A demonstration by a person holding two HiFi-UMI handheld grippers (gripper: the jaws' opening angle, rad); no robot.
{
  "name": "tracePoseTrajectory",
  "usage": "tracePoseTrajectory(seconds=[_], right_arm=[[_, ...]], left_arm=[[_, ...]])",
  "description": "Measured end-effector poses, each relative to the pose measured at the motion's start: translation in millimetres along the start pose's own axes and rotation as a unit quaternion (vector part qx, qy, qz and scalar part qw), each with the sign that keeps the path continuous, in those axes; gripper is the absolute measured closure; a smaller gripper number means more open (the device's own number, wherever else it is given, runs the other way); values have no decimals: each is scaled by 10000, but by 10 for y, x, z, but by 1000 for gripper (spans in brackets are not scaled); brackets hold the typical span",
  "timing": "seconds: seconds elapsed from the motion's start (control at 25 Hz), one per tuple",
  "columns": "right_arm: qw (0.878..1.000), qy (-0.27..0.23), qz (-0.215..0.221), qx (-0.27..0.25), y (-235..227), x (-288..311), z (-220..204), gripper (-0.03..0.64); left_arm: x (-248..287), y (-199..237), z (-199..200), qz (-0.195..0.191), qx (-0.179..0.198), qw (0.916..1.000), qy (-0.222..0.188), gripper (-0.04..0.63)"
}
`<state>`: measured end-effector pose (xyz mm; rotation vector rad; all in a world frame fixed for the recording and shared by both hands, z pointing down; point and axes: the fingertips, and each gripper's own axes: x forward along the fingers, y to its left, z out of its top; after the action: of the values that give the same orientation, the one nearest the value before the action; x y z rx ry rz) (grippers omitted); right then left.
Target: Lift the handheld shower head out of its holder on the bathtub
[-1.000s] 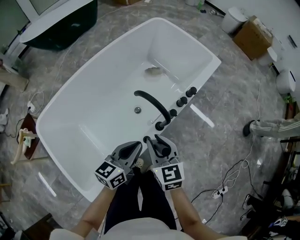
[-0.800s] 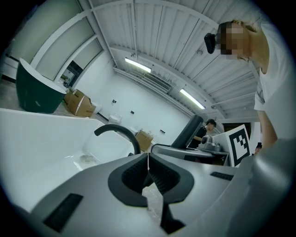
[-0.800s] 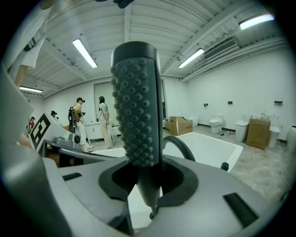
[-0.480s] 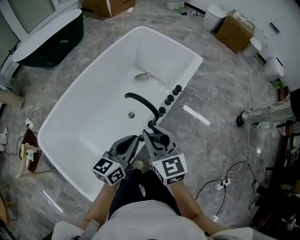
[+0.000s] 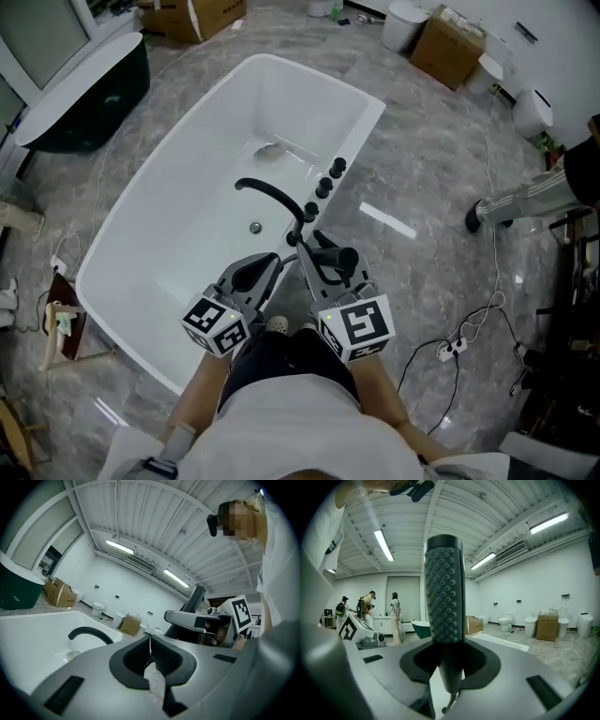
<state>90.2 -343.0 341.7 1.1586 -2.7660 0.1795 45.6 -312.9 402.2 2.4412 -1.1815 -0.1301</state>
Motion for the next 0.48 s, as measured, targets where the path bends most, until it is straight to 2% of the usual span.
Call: tracePoseTrajectory(seconds=[0.24,0.48], right_arm=[[9976,-58,-683,135,-400,-354,20,505],[9861,-37,-1650,178,-897,-876,4,505]], left_arm=[[308,-312,-28,-628,89,9979,158,582],[592,-678,-60,-1213,135,9921,294,583]])
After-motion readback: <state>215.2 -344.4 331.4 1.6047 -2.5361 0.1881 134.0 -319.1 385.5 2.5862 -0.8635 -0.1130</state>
